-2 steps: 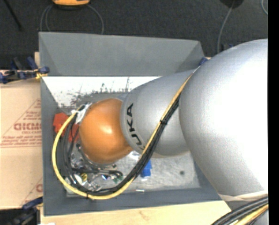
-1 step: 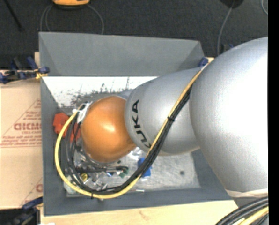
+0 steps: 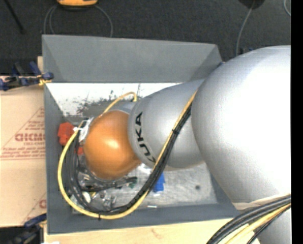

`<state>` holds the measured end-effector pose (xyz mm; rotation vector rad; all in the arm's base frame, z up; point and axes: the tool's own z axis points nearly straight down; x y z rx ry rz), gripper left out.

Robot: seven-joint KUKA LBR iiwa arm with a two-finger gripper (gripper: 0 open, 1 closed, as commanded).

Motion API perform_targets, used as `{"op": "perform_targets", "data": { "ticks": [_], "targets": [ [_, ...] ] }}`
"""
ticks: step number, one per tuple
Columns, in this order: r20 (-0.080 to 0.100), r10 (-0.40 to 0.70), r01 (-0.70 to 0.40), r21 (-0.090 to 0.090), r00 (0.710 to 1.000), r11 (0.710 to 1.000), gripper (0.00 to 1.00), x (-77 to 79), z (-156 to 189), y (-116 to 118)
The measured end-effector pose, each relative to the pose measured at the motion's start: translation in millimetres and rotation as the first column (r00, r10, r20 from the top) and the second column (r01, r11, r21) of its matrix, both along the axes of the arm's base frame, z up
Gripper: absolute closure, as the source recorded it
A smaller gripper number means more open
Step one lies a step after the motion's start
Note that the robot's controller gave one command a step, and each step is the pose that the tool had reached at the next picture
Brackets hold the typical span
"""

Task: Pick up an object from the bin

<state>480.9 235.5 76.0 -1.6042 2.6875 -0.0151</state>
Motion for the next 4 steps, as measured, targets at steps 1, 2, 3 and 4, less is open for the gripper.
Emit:
{"op": "perform_targets", "data": {
  "ticks": [1,2,3,4],
  "targets": [
    [0.001,0.199,-0.199,0.002,0.980,0.980,0.00,-0.6,-1,-3],
    [-0.002,0.200,-0.200,0.009,0.980,0.980,1.00,-2.9,-2,1],
    [-0.011,0.192,-0.192,0.004,0.981,0.981,1.00,-1.7,4,1],
    [-0.007,0.186,-0.186,0.004,0.983,0.983,1.00,0.5,63,0]
  ]
}}
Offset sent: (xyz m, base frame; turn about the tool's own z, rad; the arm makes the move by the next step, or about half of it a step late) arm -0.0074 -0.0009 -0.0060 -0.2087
